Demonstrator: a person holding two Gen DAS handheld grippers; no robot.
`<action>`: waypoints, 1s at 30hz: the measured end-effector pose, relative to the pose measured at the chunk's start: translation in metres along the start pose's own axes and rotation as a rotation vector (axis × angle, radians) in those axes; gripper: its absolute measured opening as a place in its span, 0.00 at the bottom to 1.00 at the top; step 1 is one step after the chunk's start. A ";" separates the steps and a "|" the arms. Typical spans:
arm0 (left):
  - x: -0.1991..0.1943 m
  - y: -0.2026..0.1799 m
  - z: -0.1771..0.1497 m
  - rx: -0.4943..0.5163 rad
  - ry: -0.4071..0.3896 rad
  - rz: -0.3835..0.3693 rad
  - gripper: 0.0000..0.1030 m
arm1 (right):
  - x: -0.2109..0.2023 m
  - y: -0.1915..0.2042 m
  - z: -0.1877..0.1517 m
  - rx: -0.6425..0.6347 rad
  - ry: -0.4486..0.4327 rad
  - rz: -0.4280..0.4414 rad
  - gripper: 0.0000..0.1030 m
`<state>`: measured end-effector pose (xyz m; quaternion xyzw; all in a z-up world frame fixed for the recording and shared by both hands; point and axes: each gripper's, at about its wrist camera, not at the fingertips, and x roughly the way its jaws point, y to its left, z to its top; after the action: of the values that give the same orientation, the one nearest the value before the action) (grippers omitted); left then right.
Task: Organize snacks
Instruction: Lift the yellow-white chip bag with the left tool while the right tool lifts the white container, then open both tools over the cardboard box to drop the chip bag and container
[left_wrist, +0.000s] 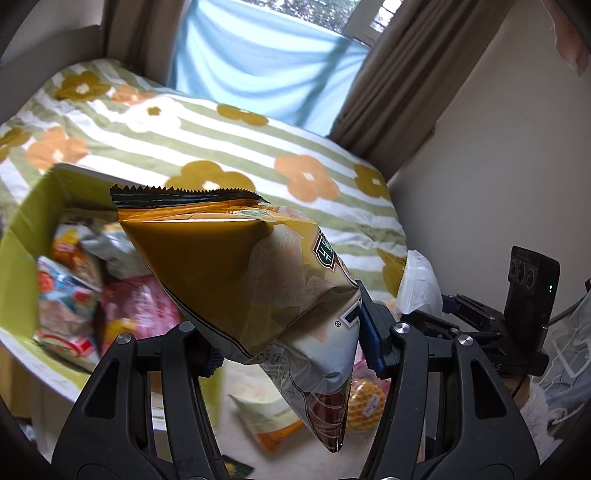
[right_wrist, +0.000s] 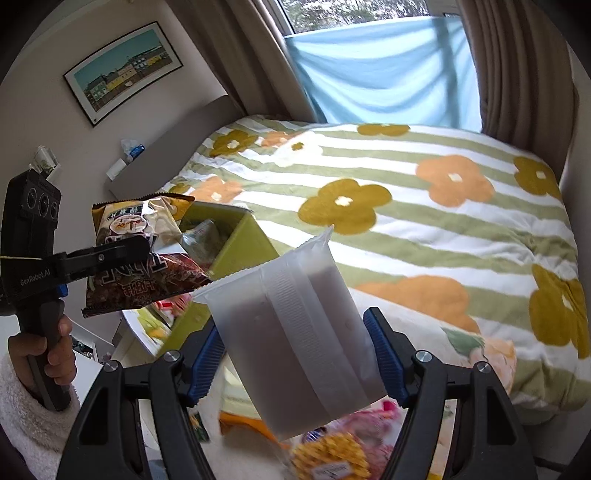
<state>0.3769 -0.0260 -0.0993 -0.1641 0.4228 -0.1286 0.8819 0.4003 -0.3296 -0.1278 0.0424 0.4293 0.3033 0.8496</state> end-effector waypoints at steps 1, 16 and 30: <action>-0.007 0.010 0.003 -0.005 -0.007 0.007 0.53 | 0.003 0.007 0.003 0.002 -0.004 0.003 0.67; -0.034 0.177 0.002 -0.009 0.122 0.050 0.53 | 0.089 0.131 0.024 0.090 0.001 0.010 0.67; 0.007 0.197 -0.014 0.149 0.264 0.027 0.86 | 0.136 0.161 -0.005 0.240 0.049 -0.084 0.67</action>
<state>0.3873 0.1482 -0.1912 -0.0741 0.5266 -0.1684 0.8300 0.3803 -0.1247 -0.1737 0.1182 0.4844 0.2147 0.8398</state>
